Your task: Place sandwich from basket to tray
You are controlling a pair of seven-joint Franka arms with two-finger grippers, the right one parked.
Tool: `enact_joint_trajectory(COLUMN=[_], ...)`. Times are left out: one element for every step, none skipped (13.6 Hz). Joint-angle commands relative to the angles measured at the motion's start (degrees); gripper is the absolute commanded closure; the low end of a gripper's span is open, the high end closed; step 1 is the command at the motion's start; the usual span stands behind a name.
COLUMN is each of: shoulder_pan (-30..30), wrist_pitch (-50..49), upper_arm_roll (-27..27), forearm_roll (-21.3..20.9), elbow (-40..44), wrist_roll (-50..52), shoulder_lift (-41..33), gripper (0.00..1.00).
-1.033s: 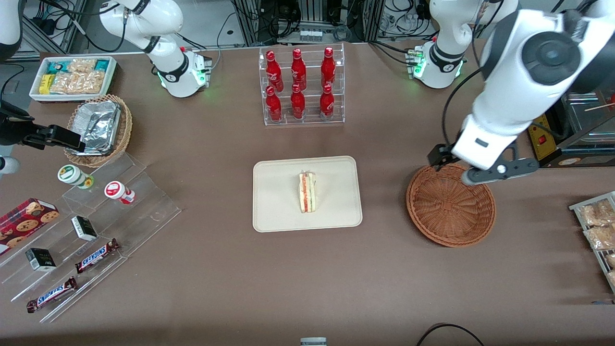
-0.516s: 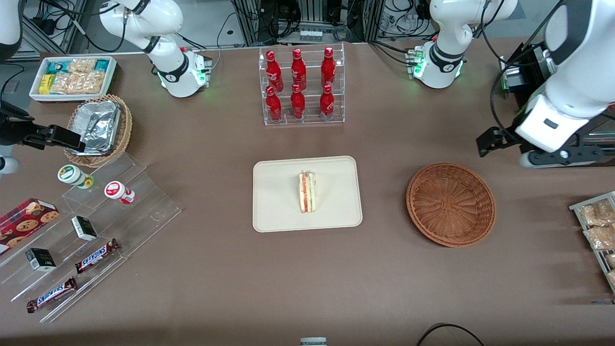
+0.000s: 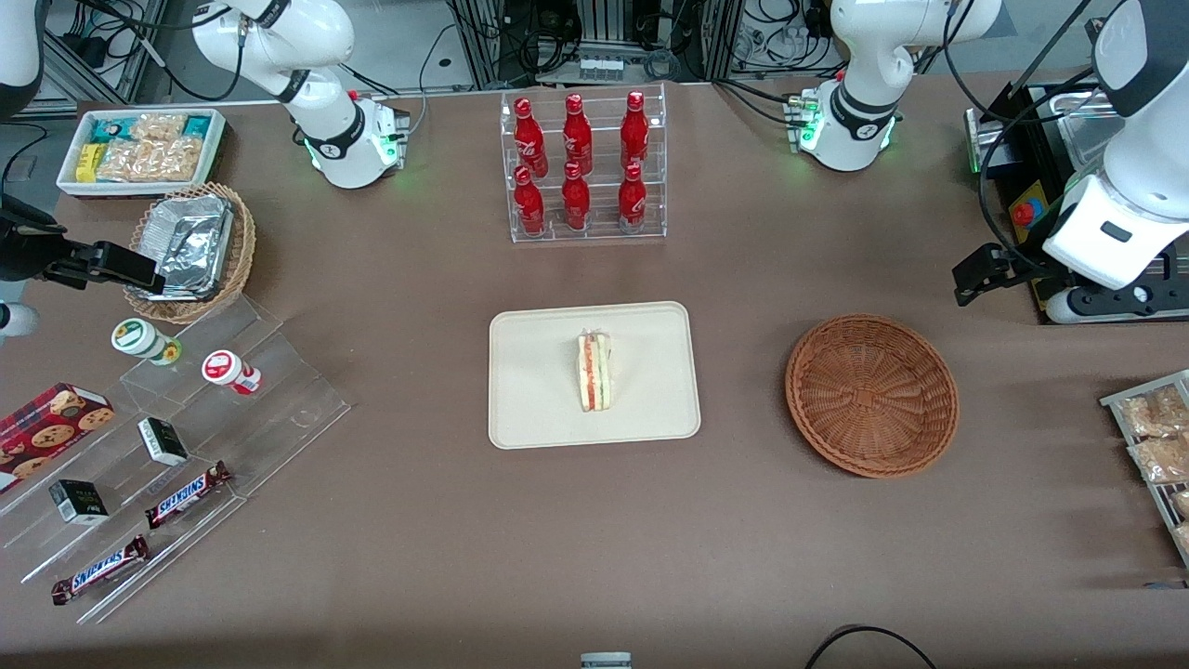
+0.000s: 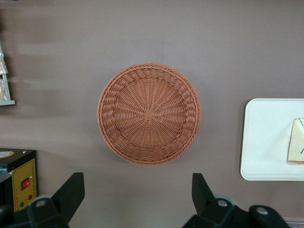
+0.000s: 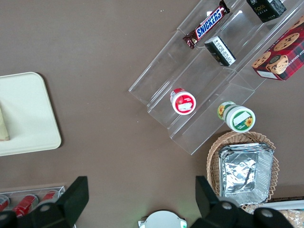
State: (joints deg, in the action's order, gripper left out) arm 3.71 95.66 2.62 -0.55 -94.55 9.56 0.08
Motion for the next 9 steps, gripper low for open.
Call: enact_joint_trajectory(shoulder_pan=[0.77,0.59,0.59,0.59,0.50,0.42,0.33,0.33,0.24], wrist_pitch=[-0.91,-1.44,-1.44,-1.44,-1.44,-1.53,-1.53,-1.62,-1.62], upper_arm_roll=[-0.86,-0.86,-0.95,-0.95,-1.04,-1.12,-1.13,-1.13,-1.21], forearm_roll=[0.20,0.29,0.03,-0.06,-0.06,-0.15,-0.15,-0.15,-0.24], elbow=[4.45,5.08,5.17,5.17,5.26,5.17,5.17,5.17,5.17], wrist_roll=[-0.68,-0.77,-0.68,-0.60,-0.77,-0.77,-0.77,-0.86,-0.86], shoulder_lift=[2.90,3.17,3.17,3.09,3.00,3.00,3.00,3.00,2.91], gripper=[0.00,0.00,0.00,0.00,0.00,0.00,0.00,0.00,0.00])
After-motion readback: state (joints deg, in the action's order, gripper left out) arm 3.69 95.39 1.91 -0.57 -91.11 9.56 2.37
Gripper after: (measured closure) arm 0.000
